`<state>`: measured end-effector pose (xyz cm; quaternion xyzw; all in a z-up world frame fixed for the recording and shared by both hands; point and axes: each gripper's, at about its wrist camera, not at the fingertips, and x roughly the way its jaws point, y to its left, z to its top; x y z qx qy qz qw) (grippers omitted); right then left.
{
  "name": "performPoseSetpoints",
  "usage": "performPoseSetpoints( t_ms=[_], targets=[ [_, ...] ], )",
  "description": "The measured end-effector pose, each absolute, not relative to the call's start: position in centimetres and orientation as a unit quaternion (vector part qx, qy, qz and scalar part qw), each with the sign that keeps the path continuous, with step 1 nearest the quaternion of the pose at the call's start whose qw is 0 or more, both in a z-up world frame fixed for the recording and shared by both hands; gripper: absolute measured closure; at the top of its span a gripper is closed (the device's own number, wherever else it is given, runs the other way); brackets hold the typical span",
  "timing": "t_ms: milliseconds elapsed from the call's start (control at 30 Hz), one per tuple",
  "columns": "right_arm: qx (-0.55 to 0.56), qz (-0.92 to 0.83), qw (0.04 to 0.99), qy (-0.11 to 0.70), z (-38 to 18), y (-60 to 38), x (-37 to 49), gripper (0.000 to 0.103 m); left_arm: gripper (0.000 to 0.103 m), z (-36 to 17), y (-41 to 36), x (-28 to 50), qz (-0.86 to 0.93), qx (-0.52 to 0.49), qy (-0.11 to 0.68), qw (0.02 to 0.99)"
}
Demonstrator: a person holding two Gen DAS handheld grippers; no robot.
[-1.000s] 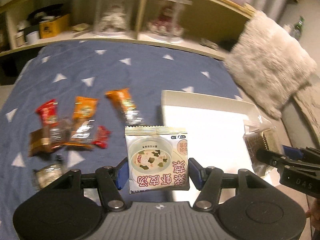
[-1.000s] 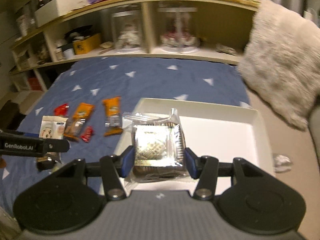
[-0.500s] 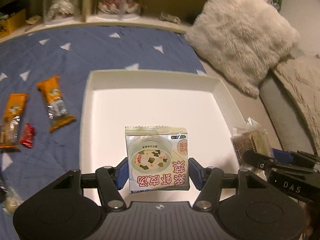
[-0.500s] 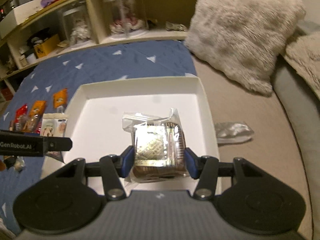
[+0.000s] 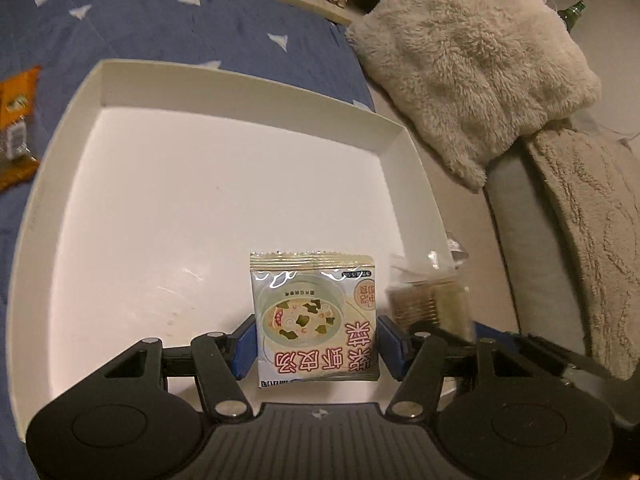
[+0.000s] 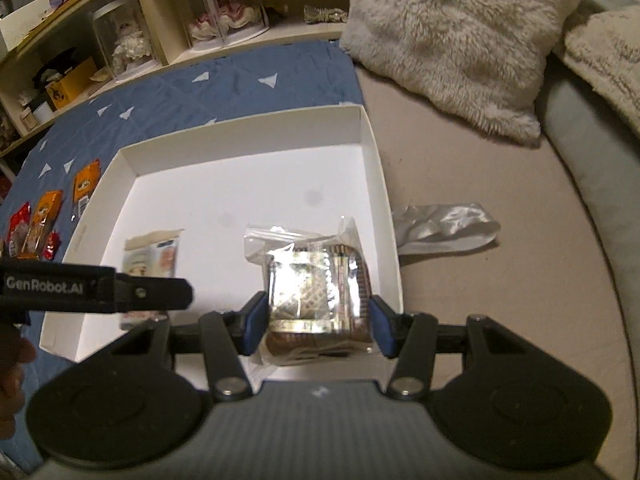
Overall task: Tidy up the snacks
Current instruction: 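Carry both snacks into the white box and open both tools to release them, then lift both tools out of the white box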
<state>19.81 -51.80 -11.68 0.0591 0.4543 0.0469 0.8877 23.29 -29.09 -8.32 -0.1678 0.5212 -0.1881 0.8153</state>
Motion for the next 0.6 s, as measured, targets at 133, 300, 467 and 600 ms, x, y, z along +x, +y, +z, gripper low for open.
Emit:
performPoseSetpoints(
  t_ms=[133, 300, 467, 600],
  targets=[
    [0.064, 0.056, 0.884, 0.459, -12.2, -52.0, 20.3, 0.039, 0.02, -9.1, -29.4, 23.6, -0.195, -0.18, 0.538, 0.8],
    [0.063, 0.052, 0.887, 0.453, -11.4, -52.4, 19.8, 0.028, 0.018, -9.5, -28.4, 23.4, -0.182, -0.177, 0.547, 0.797],
    [0.056, 0.053, 0.887, 0.455, -10.7, -52.4, 18.9, 0.028, 0.018, -9.2, -27.5, 22.8, -0.169, -0.145, 0.551, 0.805],
    [0.054, 0.046, 0.887, 0.456, -10.4, -52.3, 18.2, 0.028, 0.014, -8.4, -27.0, 22.1, -0.165, -0.124, 0.548, 0.811]
  ],
)
